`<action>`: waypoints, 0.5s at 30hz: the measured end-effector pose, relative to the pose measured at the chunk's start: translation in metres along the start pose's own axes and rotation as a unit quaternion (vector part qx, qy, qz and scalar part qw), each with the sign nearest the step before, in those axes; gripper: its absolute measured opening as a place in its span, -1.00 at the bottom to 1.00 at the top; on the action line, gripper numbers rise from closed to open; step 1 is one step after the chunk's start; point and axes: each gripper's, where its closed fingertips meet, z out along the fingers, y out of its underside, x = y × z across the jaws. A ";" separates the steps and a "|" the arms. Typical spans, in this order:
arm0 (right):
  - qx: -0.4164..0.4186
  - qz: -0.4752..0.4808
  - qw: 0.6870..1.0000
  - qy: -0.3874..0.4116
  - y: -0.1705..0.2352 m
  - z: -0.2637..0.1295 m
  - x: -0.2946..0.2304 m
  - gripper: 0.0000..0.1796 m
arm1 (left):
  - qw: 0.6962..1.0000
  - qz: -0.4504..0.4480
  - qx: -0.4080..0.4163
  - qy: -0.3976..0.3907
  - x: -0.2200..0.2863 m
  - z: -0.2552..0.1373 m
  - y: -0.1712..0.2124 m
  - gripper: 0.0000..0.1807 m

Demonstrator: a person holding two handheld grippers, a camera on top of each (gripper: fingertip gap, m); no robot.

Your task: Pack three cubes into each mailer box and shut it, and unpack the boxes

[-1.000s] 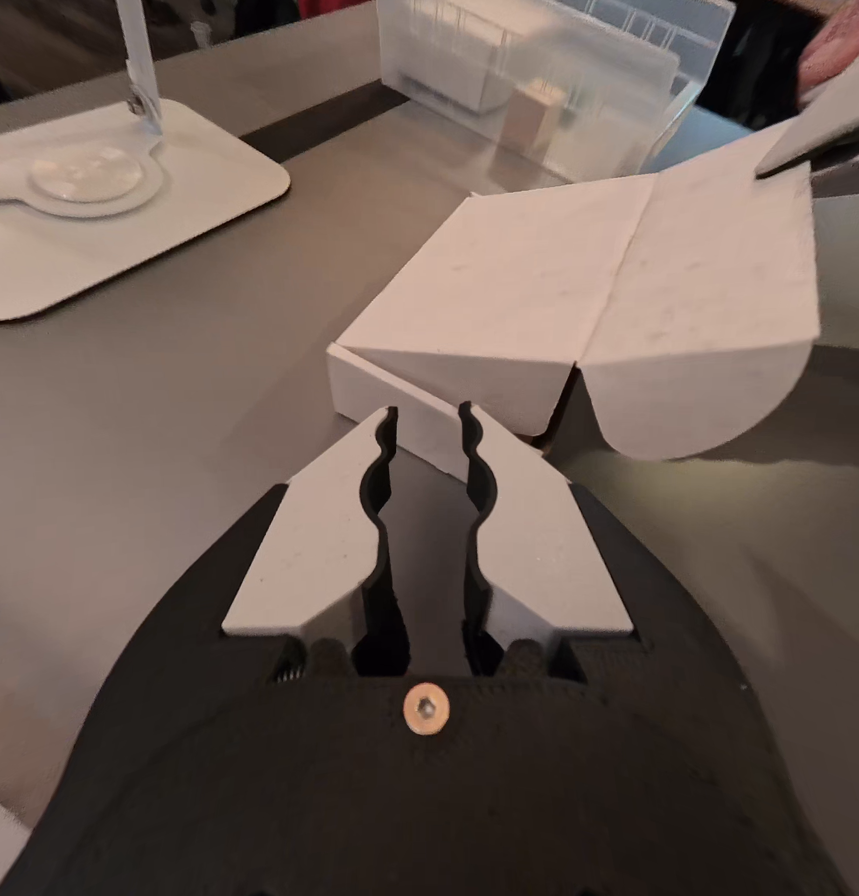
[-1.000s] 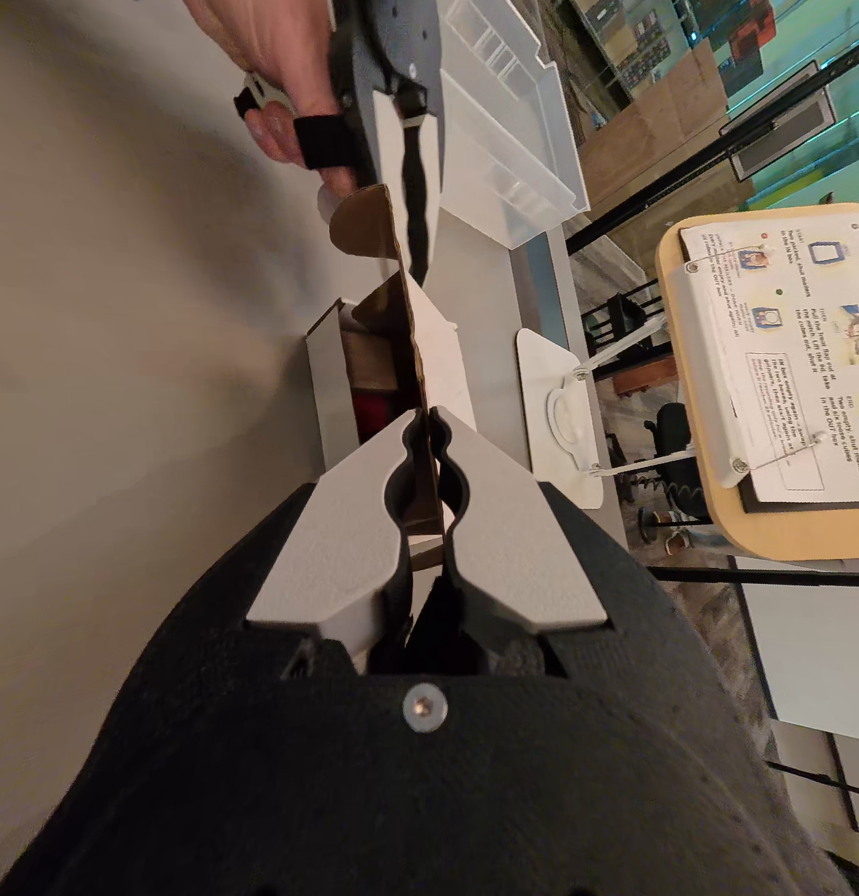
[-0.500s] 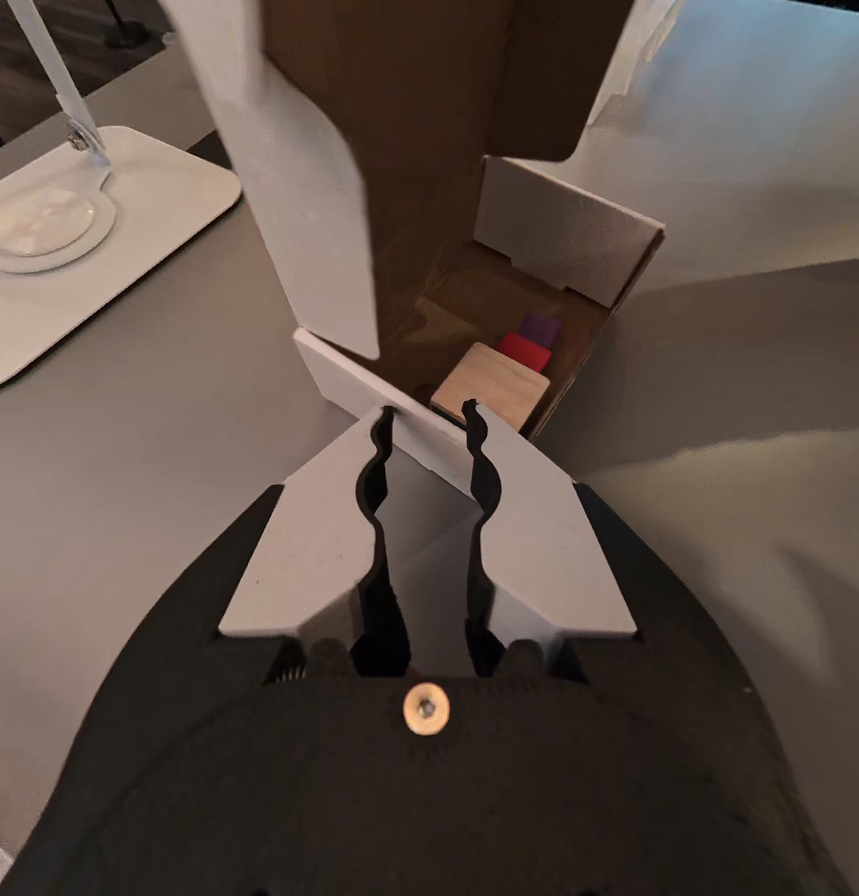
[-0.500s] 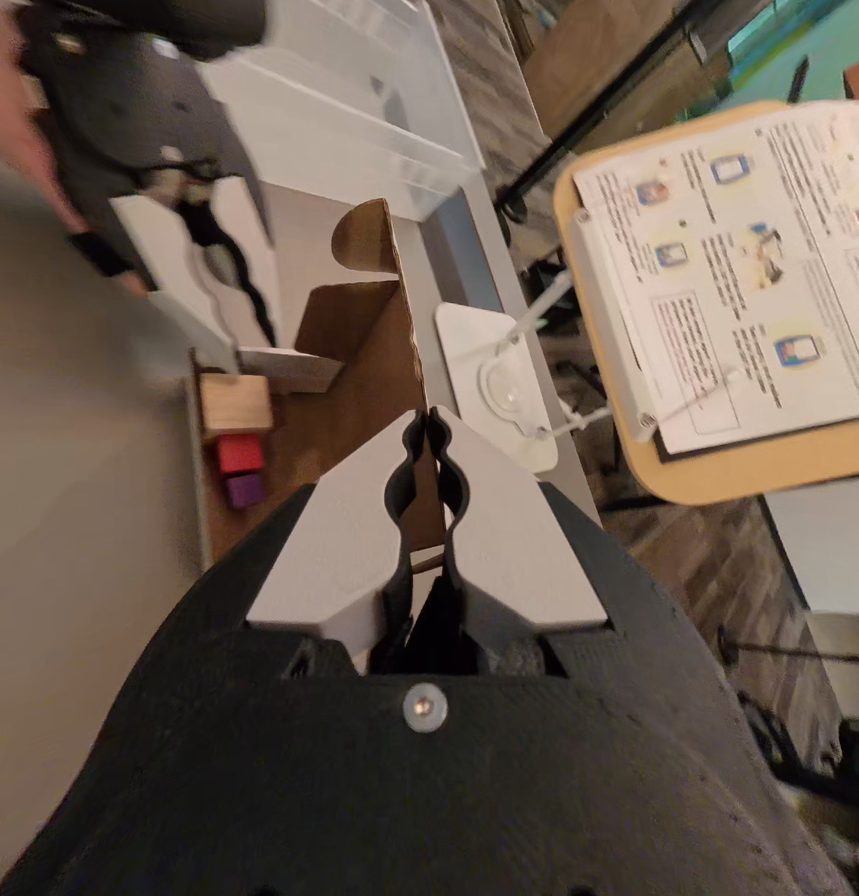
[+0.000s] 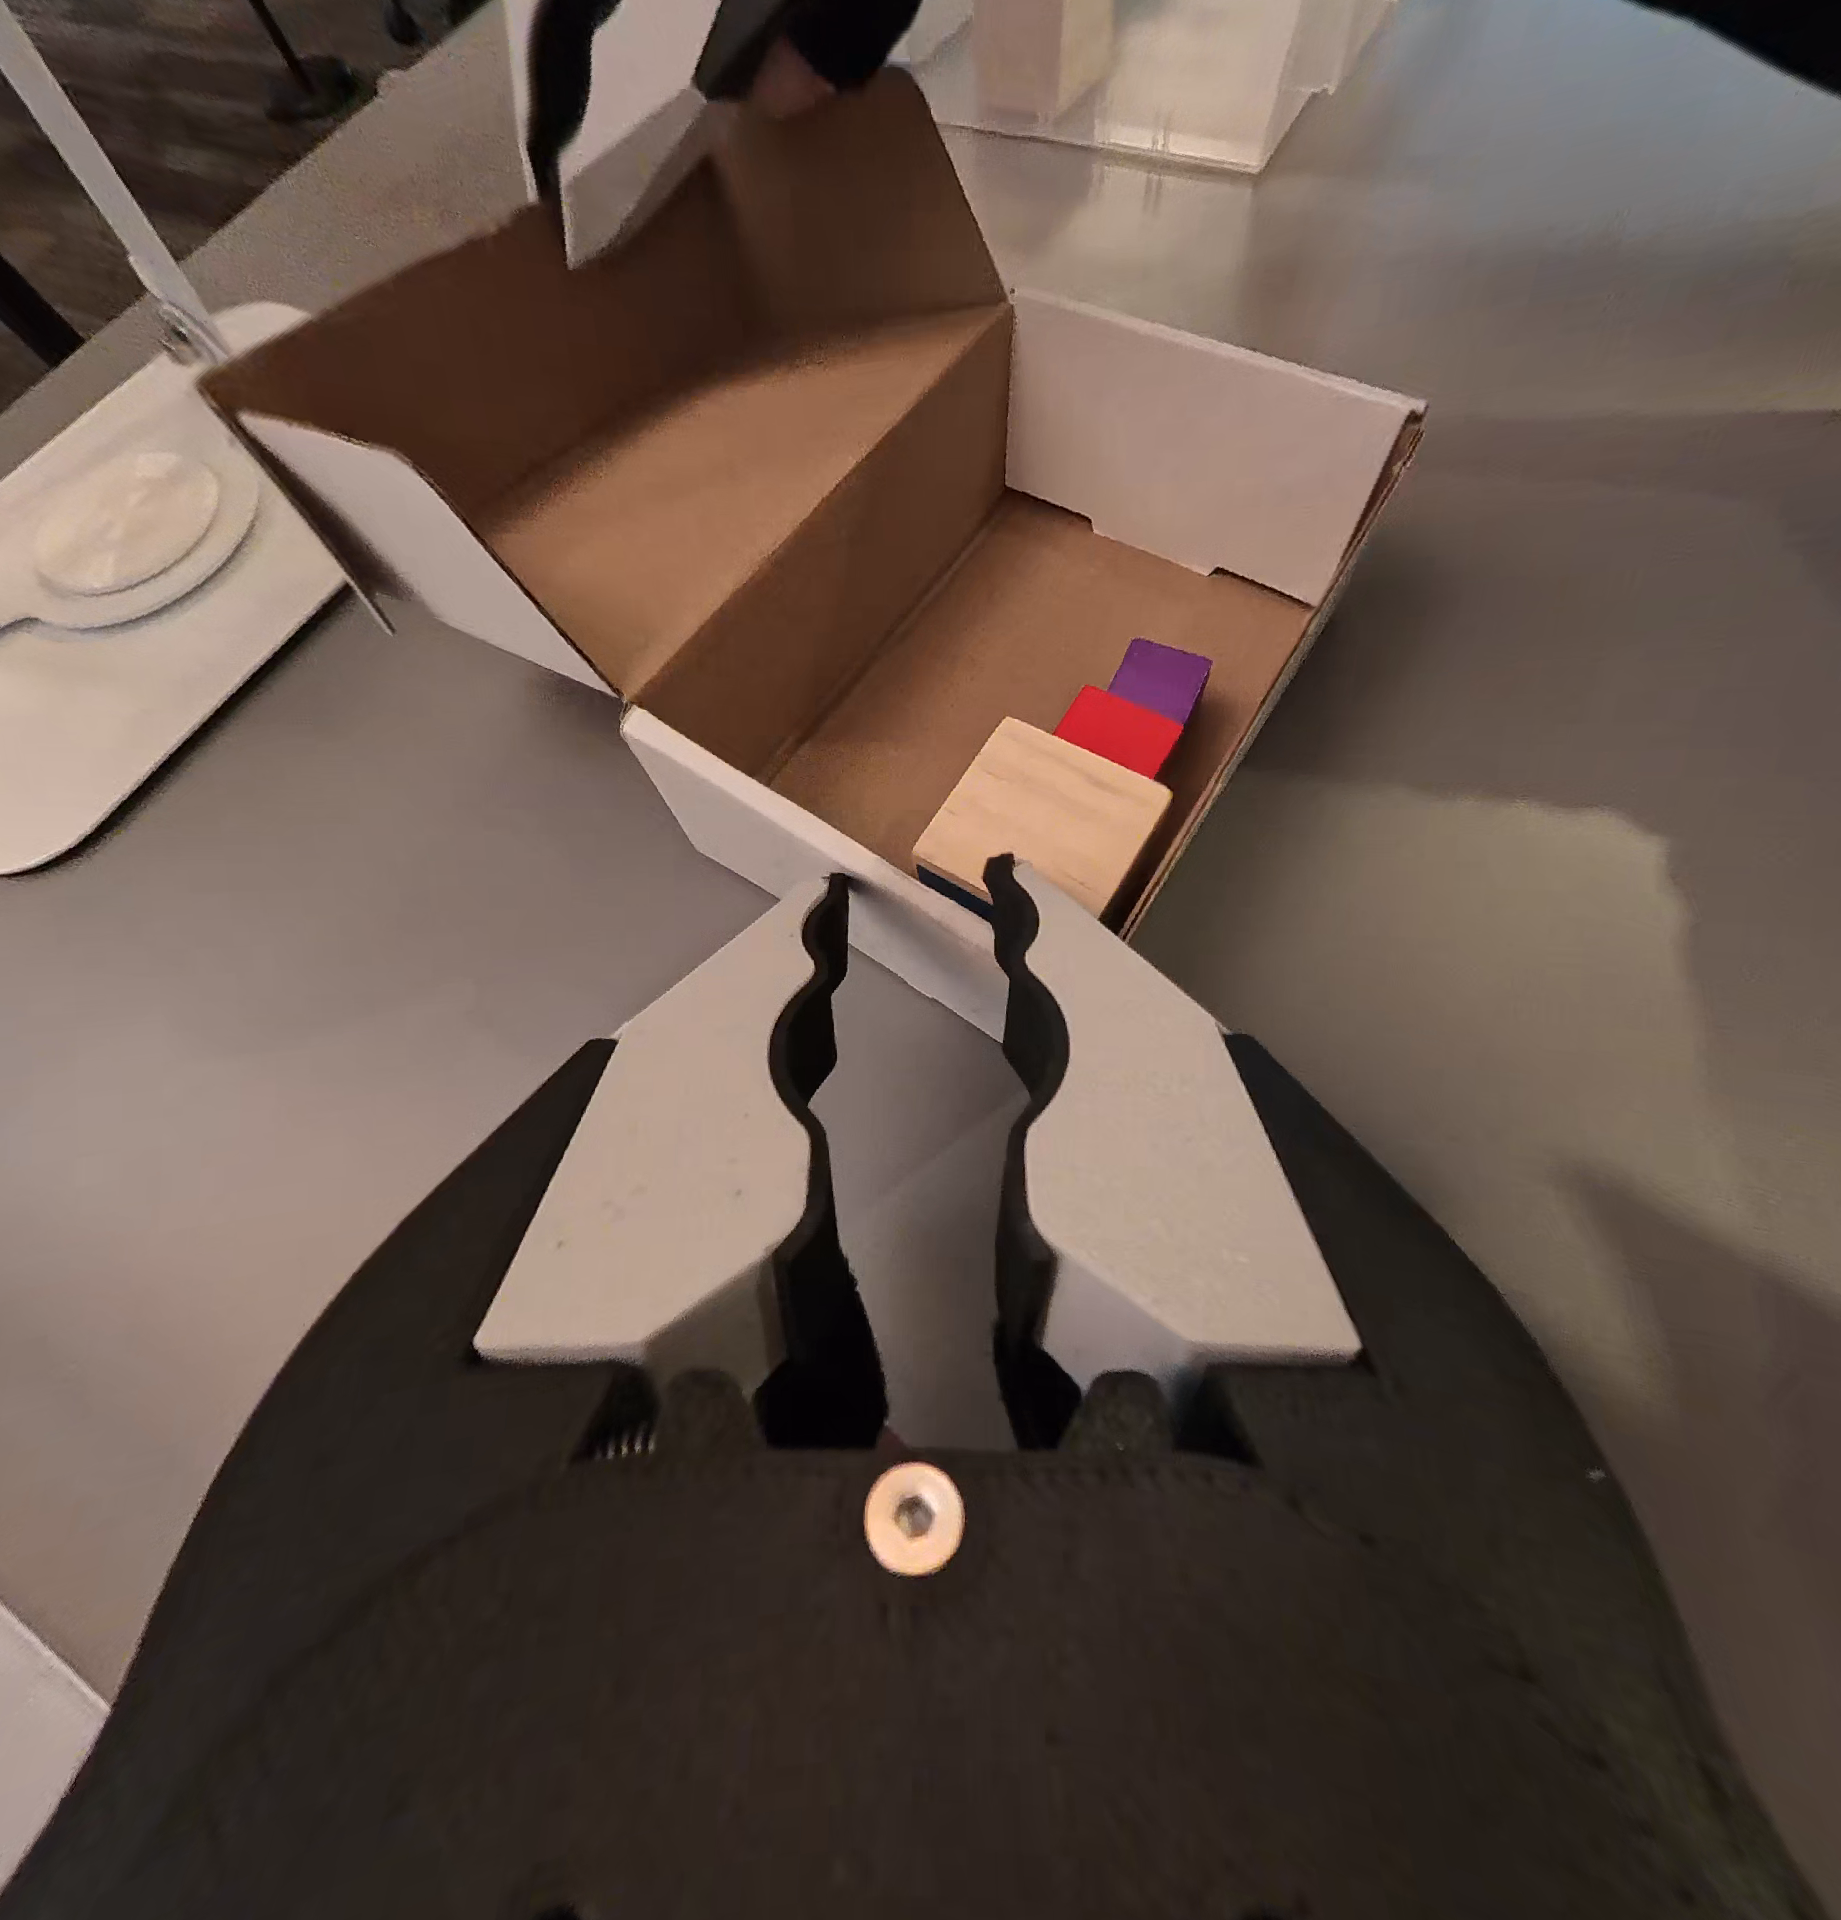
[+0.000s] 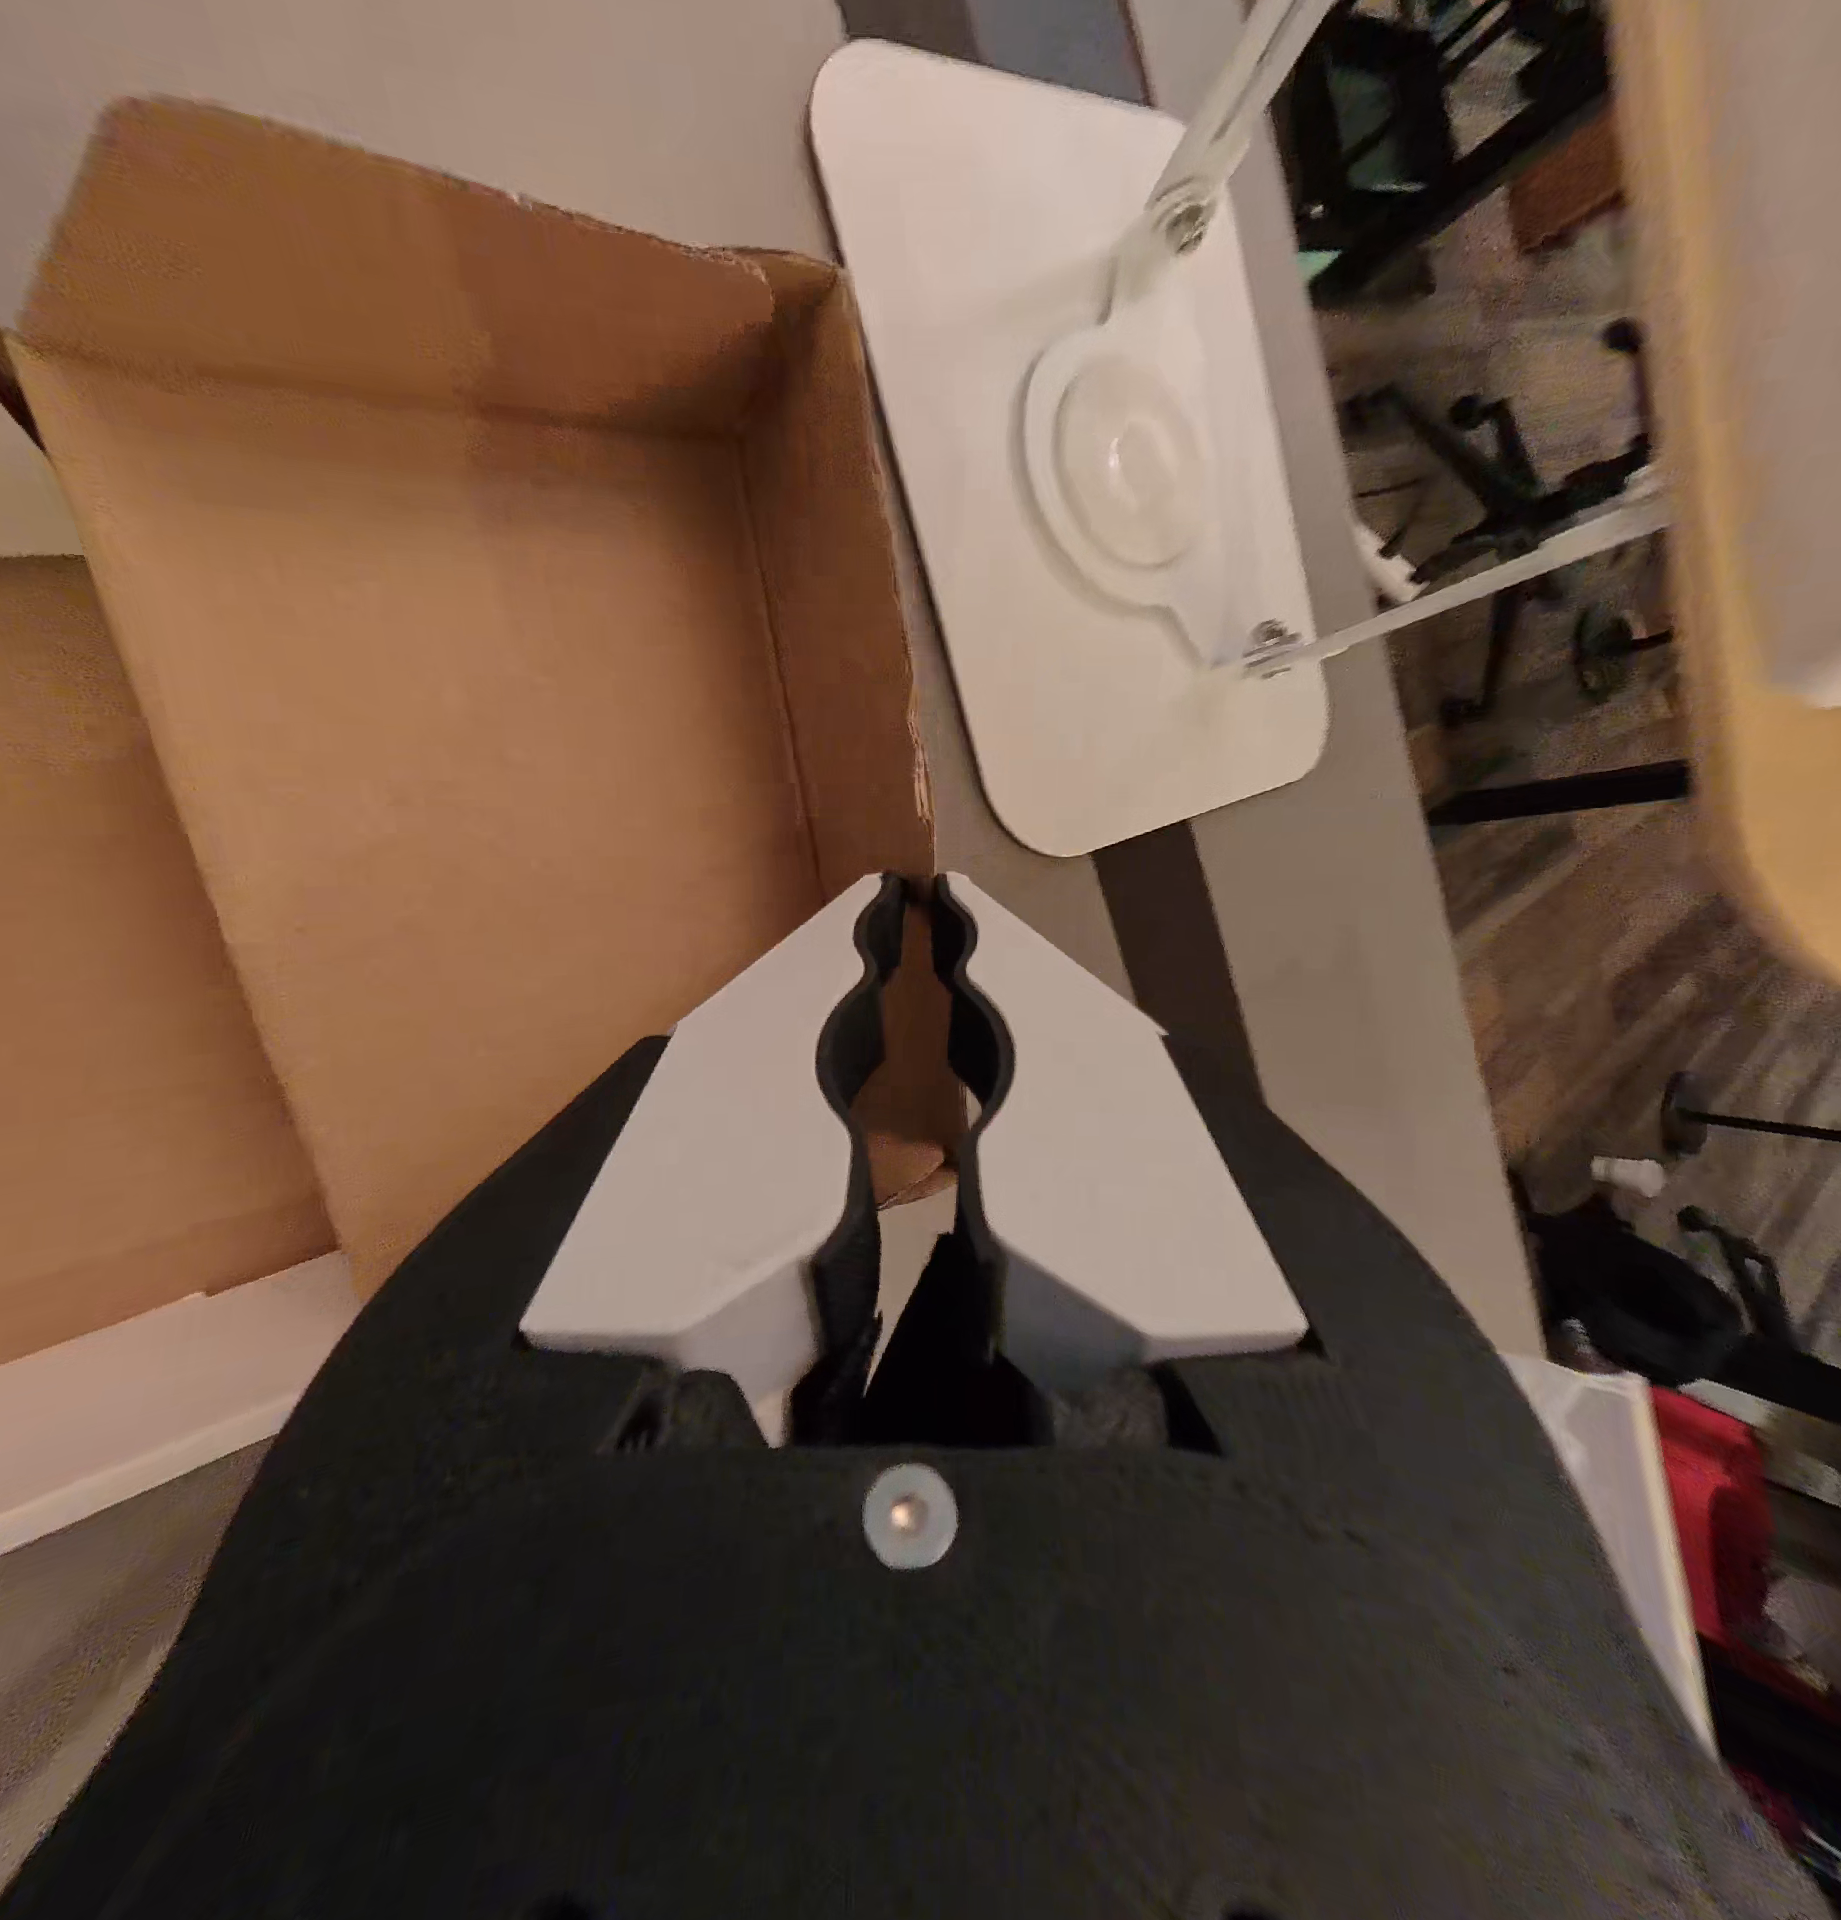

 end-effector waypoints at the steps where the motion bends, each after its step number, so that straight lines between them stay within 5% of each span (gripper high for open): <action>1: -0.002 0.002 1.000 -0.014 0.003 0.004 -0.004 -0.96 | 1.000 0.002 -0.003 0.000 0.002 -0.001 0.001 -0.71; 9: -0.010 -0.082 0.994 -0.067 0.000 0.014 -0.026 -0.96 | 0.999 -0.033 -0.007 0.034 0.018 -0.010 0.002 -0.67; 15: 0.004 -0.112 0.993 -0.049 -0.006 0.010 -0.029 -0.96 | 0.994 -0.092 0.063 0.017 -0.015 -0.030 -0.026 -0.60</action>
